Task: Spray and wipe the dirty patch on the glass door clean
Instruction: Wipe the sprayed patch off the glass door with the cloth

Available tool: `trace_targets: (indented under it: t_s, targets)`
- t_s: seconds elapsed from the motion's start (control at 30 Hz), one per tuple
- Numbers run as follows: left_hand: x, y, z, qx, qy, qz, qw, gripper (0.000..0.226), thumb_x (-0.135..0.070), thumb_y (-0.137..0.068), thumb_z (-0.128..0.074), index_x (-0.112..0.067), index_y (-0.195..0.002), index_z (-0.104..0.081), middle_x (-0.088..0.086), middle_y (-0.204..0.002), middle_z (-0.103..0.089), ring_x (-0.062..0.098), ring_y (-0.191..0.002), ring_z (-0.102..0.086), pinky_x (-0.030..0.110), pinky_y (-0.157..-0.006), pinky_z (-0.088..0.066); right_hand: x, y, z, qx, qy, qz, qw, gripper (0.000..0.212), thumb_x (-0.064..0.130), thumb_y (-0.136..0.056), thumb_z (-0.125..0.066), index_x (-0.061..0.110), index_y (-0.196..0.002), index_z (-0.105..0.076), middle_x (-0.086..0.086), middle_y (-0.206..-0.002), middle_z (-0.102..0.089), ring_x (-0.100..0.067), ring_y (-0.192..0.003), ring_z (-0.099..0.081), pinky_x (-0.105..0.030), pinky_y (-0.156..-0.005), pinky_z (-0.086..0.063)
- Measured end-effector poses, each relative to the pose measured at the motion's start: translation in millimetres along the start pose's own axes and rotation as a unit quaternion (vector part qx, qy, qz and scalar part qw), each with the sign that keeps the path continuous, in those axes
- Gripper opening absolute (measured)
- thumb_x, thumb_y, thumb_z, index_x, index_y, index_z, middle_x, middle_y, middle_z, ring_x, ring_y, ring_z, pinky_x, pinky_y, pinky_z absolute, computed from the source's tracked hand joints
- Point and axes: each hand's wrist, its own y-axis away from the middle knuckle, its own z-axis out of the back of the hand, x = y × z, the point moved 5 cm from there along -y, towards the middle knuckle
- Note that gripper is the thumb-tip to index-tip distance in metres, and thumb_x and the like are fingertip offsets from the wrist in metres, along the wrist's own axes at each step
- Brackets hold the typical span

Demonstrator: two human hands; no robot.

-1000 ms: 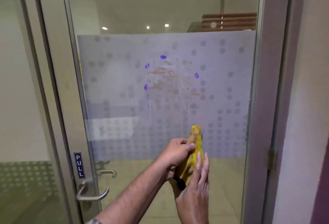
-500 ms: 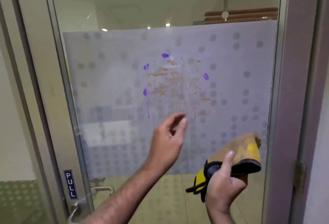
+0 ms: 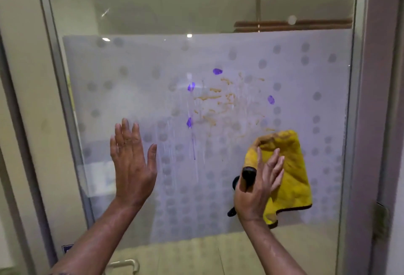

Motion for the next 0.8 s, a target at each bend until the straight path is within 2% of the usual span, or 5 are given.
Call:
trace_targets:
  t_s: [0.17, 0.3, 0.47, 0.63, 0.8]
  targets:
    - [6, 0, -13, -0.048, -0.039, -0.025, 0.998, 0.065, -0.032, -0.104, -0.039, 0.0, -0.158, -0.019, 0.022, -0.167, -0.013, 0.036, -0.158, -0.008, 0.056, -0.126, -0.015, 59, -5, -29, -0.015, -0.002, 0.071, 0.997, 0.066, 0.051, -0.098, -0.037, 0.015, -0.153, -0.044, -0.022, -0.167, -0.018, -0.042, -0.156, -0.008, -0.065, -0.121, -0.014]
    - [7, 0, -16, -0.065, -0.047, -0.033, 0.996, 0.063, -0.033, -0.105, -0.034, 0.0, -0.157, -0.021, 0.024, -0.166, -0.017, 0.038, -0.157, -0.013, 0.057, -0.126, -0.017, 91, 22, -53, 0.042, 0.026, 0.22, 0.974, 0.082, 0.019, -0.076, -0.073, 0.02, -0.153, -0.044, -0.022, -0.166, -0.022, -0.045, -0.155, -0.012, -0.065, -0.121, -0.017]
    - [8, 1, -16, -0.069, -0.047, -0.026, 0.996, 0.062, -0.031, -0.104, -0.037, 0.0, -0.156, -0.025, 0.024, -0.165, -0.02, 0.036, -0.157, -0.013, 0.058, -0.125, -0.018, 79, 69, -68, 0.144, 0.018, 0.305, 0.941, 0.091, 0.022, -0.079, -0.074, 0.035, -0.158, -0.03, -0.005, -0.171, -0.014, -0.025, -0.159, -0.004, -0.042, -0.127, -0.008]
    - [8, 0, -15, -0.075, -0.043, -0.025, 0.996, 0.062, -0.031, -0.104, -0.037, -0.001, -0.157, -0.024, 0.022, -0.166, -0.02, 0.028, -0.159, -0.007, 0.057, -0.126, -0.018, -9, 25, -29, 0.102, 0.002, 0.215, 0.971, 0.066, 0.021, -0.1, -0.045, 0.034, -0.16, -0.021, 0.003, -0.173, 0.001, -0.021, -0.156, -0.019, -0.052, -0.111, -0.041]
    - [8, 1, -17, -0.074, -0.054, -0.025, 0.995, 0.063, -0.032, -0.105, -0.036, -0.001, -0.158, -0.021, 0.021, -0.167, -0.019, 0.032, -0.158, -0.011, 0.057, -0.126, -0.018, -17, -57, -4, -0.08, 0.116, 0.089, 0.986, 0.079, -0.014, -0.098, -0.051, 0.025, -0.161, -0.024, -0.016, -0.169, -0.015, -0.038, -0.156, -0.014, -0.062, -0.118, -0.027]
